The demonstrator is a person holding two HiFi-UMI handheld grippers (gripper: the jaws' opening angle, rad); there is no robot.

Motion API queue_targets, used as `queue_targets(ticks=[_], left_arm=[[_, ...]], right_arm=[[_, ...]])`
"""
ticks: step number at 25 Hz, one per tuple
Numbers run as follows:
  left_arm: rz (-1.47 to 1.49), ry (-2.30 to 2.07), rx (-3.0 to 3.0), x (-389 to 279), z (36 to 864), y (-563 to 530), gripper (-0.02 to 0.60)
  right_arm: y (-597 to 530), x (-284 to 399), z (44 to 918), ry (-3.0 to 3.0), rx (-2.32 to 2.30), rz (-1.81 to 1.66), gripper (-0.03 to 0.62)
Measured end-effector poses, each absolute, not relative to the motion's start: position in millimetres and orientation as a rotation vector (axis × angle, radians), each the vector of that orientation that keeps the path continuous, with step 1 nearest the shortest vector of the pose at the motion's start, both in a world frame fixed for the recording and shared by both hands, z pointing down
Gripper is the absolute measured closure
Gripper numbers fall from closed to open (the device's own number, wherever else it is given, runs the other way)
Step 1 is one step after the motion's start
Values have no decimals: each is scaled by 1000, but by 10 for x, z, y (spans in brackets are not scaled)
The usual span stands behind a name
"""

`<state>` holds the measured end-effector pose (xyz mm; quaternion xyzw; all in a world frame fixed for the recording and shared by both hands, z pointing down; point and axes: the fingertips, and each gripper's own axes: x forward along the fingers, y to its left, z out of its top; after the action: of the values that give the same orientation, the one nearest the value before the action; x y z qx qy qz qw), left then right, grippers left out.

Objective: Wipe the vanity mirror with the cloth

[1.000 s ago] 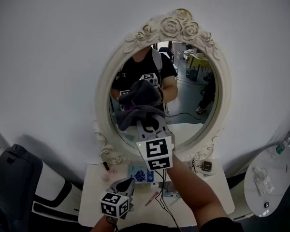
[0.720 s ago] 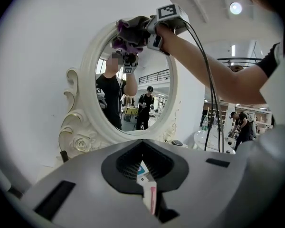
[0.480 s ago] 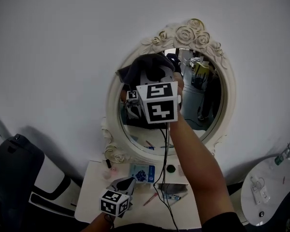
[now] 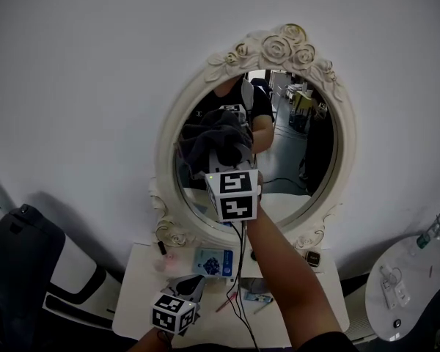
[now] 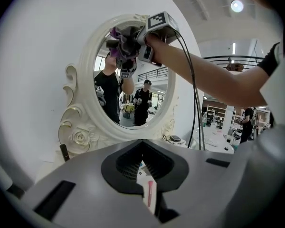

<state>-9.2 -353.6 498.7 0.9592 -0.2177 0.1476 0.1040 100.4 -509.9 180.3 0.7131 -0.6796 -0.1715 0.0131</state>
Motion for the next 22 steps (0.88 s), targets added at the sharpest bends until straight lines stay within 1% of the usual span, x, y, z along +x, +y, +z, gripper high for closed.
queue_targets(ticks=[4, 10, 12, 14, 17, 22], left_arm=[[447, -658, 2820, -135, 5010, -3547, 581], [503, -646, 2831, -106, 5067, -3514, 583], [528, -625, 2842, -61, 5077, -3472, 583], [544, -604, 2850, -25, 5080, -3427, 581], [549, -589, 2848, 18, 5100, -3426, 583], [516, -596, 2828, 66, 5117, -3525, 583]], right_arm=[[-5126, 1012, 2665, -2155, 2160, -326, 551], [-5142, 1087, 4659, -2006, 2057, 104, 551], [-5100, 1167, 5147, -1931, 2059, 214, 551], [-5013, 1277, 5346, -1886, 2092, 268, 553], [-4820, 1381, 5324, -1913, 2112, 326, 553], [-3939, 1273, 5228, -2129, 2246, 443, 553]])
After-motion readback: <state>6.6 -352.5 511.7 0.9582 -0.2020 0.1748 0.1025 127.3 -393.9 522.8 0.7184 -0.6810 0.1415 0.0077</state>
